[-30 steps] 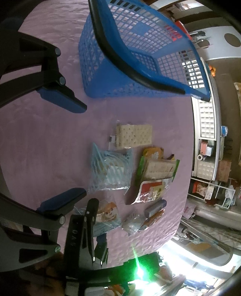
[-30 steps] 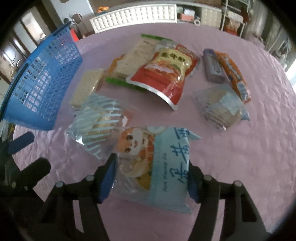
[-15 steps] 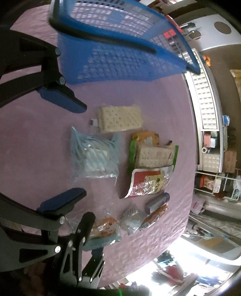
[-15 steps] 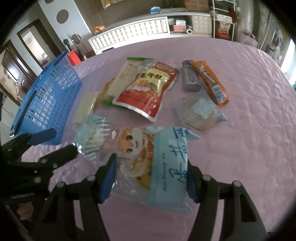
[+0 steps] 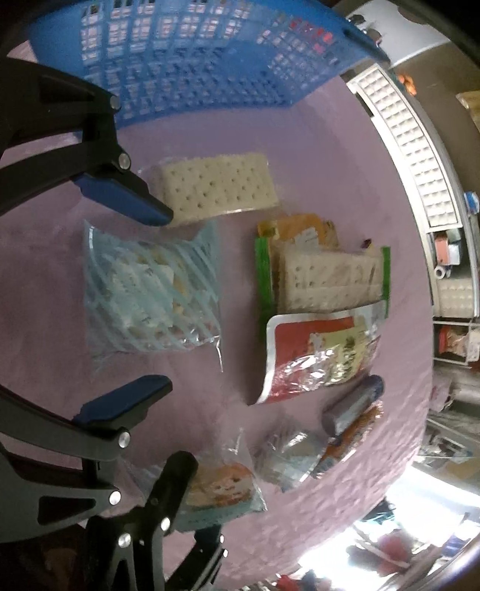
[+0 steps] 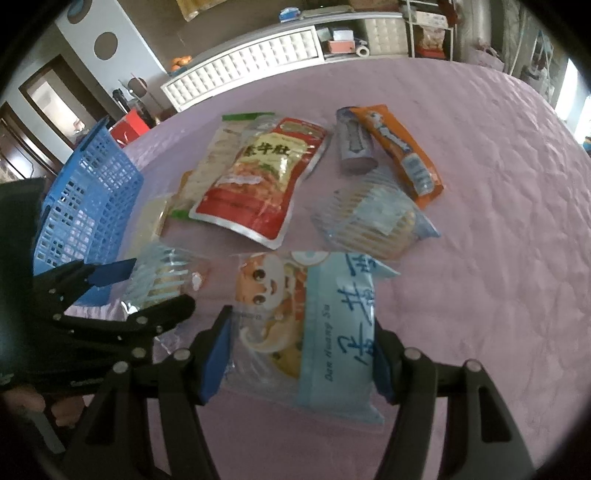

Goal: Organize snacks
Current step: 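Grasp the light-blue biscuit bag with the right tool while the left tool grasps the striped wafer bag, then carry both bags over the blue basket and open both tools to drop them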

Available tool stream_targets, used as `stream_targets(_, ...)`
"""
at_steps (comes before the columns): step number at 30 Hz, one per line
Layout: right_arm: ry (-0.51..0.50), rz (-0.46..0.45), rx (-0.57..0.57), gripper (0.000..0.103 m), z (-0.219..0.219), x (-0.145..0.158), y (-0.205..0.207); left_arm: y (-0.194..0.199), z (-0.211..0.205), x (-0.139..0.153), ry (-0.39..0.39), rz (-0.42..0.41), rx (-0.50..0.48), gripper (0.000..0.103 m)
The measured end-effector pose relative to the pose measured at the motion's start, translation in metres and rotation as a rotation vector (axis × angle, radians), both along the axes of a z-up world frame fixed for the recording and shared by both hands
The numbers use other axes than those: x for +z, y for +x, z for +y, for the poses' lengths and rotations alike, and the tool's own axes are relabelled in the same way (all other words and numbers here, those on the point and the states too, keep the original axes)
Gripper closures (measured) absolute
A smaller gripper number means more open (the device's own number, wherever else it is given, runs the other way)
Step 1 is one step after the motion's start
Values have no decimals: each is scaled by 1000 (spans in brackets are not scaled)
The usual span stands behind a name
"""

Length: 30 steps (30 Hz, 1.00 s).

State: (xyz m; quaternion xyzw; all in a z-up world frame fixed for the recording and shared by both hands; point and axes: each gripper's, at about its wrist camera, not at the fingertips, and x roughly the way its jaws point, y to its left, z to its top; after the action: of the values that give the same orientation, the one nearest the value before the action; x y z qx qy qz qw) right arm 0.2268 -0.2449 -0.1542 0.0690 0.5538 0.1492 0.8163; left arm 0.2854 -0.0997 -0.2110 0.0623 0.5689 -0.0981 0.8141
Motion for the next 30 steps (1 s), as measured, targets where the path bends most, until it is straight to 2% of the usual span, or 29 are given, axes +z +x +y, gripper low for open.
stream_targets(1,-3,1,2,34,1,-1,0,3,0,-3,-3,11,-5,22)
stream_targets(2,-4,2,4,34,3,-1,-1,5,1,-7,-23,24,-1,32)
stream_targets(3,-4,5,5,34,3,-1,0,6,2,-9,-21,29,8,34)
stream_targets(4,-2,6,2,34,3,-1,-1,5,3,-9,-12,23,11,41)
stream_targets(5,-3,6,-2,34,3,-1,-1,4,3,-8,-5,18,10,43)
stream_targets(8,-6,1,-9,34,4,4,-3,-1,8,-4,-51,23,25,47)
stream_targets(11,-11,-19,-11,34,5,15,-7,-11,14,2,-91,21,41,47)
stream_targets(16,-9,-64,-14,34,8,41,-25,-37,21,29,-147,-34,50,47)
stream_targets(30,-33,-240,63,34,62,118,-69,-116,55,127,-137,-280,60,47)
